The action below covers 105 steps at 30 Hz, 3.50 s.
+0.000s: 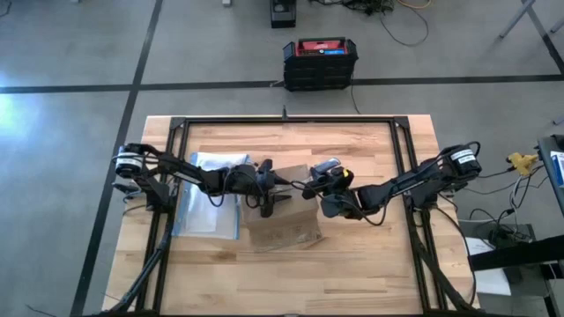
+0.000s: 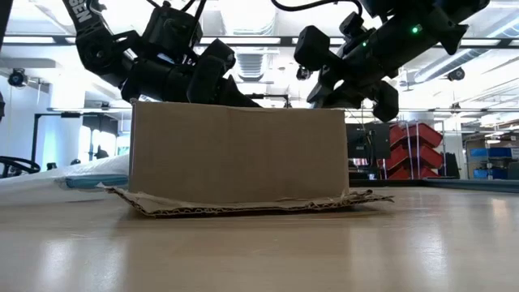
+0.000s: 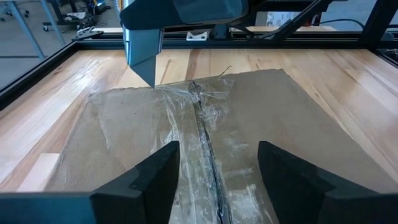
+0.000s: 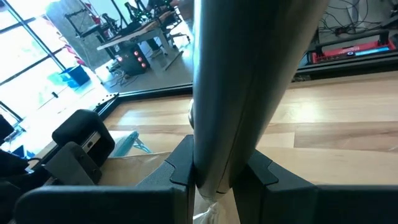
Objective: Unpack boxes
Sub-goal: Break down the cardboard box until it is fully flat
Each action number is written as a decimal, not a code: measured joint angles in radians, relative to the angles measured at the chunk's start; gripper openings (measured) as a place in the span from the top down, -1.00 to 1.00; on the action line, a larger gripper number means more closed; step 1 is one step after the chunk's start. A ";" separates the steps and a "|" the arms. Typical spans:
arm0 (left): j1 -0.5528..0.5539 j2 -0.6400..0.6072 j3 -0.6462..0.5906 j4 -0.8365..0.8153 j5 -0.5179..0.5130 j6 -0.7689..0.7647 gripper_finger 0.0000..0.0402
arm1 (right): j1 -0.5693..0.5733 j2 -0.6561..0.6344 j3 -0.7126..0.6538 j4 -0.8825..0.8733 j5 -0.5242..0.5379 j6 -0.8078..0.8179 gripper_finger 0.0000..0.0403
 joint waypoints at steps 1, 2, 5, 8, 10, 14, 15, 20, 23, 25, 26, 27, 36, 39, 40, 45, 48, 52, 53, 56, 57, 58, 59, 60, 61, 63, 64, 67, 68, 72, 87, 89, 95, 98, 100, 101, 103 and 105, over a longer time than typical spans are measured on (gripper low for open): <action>0.001 0.000 0.000 -0.003 -0.001 0.000 -0.01 | 0.003 0.000 0.000 0.000 0.001 0.000 0.75; 0.002 0.000 0.000 -0.005 -0.001 0.000 -0.01 | 0.006 0.000 0.000 0.000 0.001 0.001 0.75; 0.004 -0.001 0.000 -0.013 -0.001 0.001 0.00 | 0.022 -0.002 0.000 -0.002 0.001 0.001 0.75; 0.004 -0.001 0.000 -0.015 -0.010 0.002 -0.01 | 0.040 -0.003 0.000 -0.004 0.006 0.001 0.75; 0.004 -0.001 0.000 -0.016 -0.027 0.000 -0.03 | 0.053 -0.003 0.000 -0.004 0.012 0.011 0.75; 0.013 -0.002 0.001 -0.024 -0.052 -0.011 -0.05 | 0.084 -0.004 0.000 -0.009 0.020 0.010 0.75; 0.016 -0.002 0.001 -0.026 -0.052 -0.013 -0.06 | 0.089 -0.005 0.004 -0.021 0.022 0.012 0.75; 0.019 -0.006 0.000 -0.033 -0.060 -0.014 -0.06 | 0.109 -0.006 0.027 -0.066 0.039 0.009 0.75; 0.019 -0.008 0.000 -0.033 -0.056 -0.014 -0.05 | 0.095 -0.007 0.050 -0.065 0.051 -0.026 0.75; 0.019 -0.010 0.000 -0.033 -0.050 -0.013 -0.04 | 0.071 -0.006 0.070 -0.064 0.048 -0.084 0.75; 0.019 -0.010 0.000 -0.033 -0.049 -0.012 -0.04 | 0.056 -0.006 0.079 -0.064 0.040 -0.121 0.75; 0.019 -0.010 -0.001 -0.033 -0.047 -0.013 -0.04 | 0.040 -0.005 0.089 -0.063 0.034 -0.149 0.75; 0.019 -0.010 -0.001 -0.034 -0.041 -0.016 -0.04 | -0.066 0.030 0.118 -0.084 -0.037 -0.243 0.75; 0.019 -0.010 -0.001 -0.036 -0.039 -0.017 -0.03 | -0.070 0.049 0.117 -0.116 -0.040 -0.203 0.75; 0.019 -0.010 -0.001 -0.036 -0.039 -0.016 -0.02 | -0.070 0.050 0.117 -0.123 -0.037 -0.194 0.75; 0.019 -0.010 -0.001 -0.037 -0.038 -0.017 -0.04 | -0.068 0.052 0.118 -0.144 -0.030 -0.176 0.75; 0.019 -0.010 -0.001 -0.037 -0.038 -0.018 -0.04 | -0.068 0.050 0.118 -0.143 -0.030 -0.182 0.75; 0.019 -0.010 -0.001 -0.037 -0.037 -0.018 -0.01 | -0.068 0.049 0.118 -0.142 -0.032 -0.182 0.75; 0.019 -0.010 -0.001 -0.037 -0.037 -0.018 -0.01 | -0.068 0.049 0.118 -0.142 -0.033 -0.182 0.75; 0.019 -0.010 -0.001 -0.037 -0.038 -0.020 0.00 | -0.062 0.049 0.118 -0.142 -0.033 -0.174 0.75; 0.019 -0.010 -0.001 -0.037 -0.038 -0.020 -0.01 | -0.058 0.049 0.118 -0.141 -0.032 -0.173 0.75; 0.019 -0.011 -0.001 -0.039 -0.039 -0.020 -0.02 | -0.055 0.049 0.118 -0.142 -0.032 -0.173 0.75; 0.019 -0.011 -0.001 -0.040 -0.045 -0.021 -0.03 | -0.051 0.049 0.118 -0.143 -0.031 -0.173 0.75; 0.018 -0.011 -0.001 -0.042 -0.053 -0.021 -0.04 | -0.045 0.049 0.118 -0.143 -0.030 -0.174 0.75; 0.018 -0.011 -0.001 -0.046 -0.058 -0.023 -0.05 | -0.040 0.049 0.118 -0.144 -0.029 -0.174 0.75; 0.019 -0.012 -0.001 -0.053 -0.059 -0.024 -0.07 | -0.031 0.049 0.118 -0.148 -0.027 -0.161 0.75; 0.019 -0.012 0.000 -0.056 -0.060 -0.024 -0.07 | -0.026 0.049 0.118 -0.149 -0.025 -0.154 0.75; 0.019 -0.013 0.000 -0.061 -0.061 -0.027 -0.08 | -0.014 0.048 0.117 -0.156 -0.023 -0.137 0.75; 0.019 -0.013 0.000 -0.062 -0.061 -0.028 -0.08 | -0.012 0.048 0.117 -0.163 -0.022 -0.129 0.75; 0.019 -0.013 0.000 -0.062 -0.062 -0.029 -0.05 | -0.001 0.046 0.117 -0.199 -0.021 -0.093 0.75; 0.024 -0.013 0.000 -0.069 -0.082 -0.041 -0.05 | 0.028 0.033 0.117 -0.216 -0.034 -0.095 0.75; 0.024 -0.013 0.000 -0.068 -0.082 -0.041 -0.05 | 0.030 0.033 0.117 -0.218 -0.033 -0.095 0.75; 0.024 -0.013 0.000 -0.069 -0.082 -0.042 -0.07 | 0.034 0.033 0.117 -0.222 -0.032 -0.097 0.75; 0.026 -0.013 0.000 -0.069 -0.083 -0.046 -0.08 | 0.043 0.024 0.117 -0.237 -0.037 -0.098 0.75; 0.026 -0.013 0.000 -0.070 -0.084 -0.046 -0.08 | 0.049 0.013 0.117 -0.255 -0.037 -0.097 0.75; 0.026 -0.013 0.000 -0.070 -0.085 -0.047 -0.08 | 0.053 0.007 0.117 -0.264 -0.036 -0.097 0.75; 0.026 -0.013 0.000 -0.070 -0.084 -0.047 -0.08 | 0.061 -0.003 0.117 -0.282 -0.035 -0.095 0.75; 0.026 -0.013 0.000 -0.070 -0.084 -0.047 -0.07 | 0.067 -0.014 0.117 -0.289 -0.039 -0.101 0.75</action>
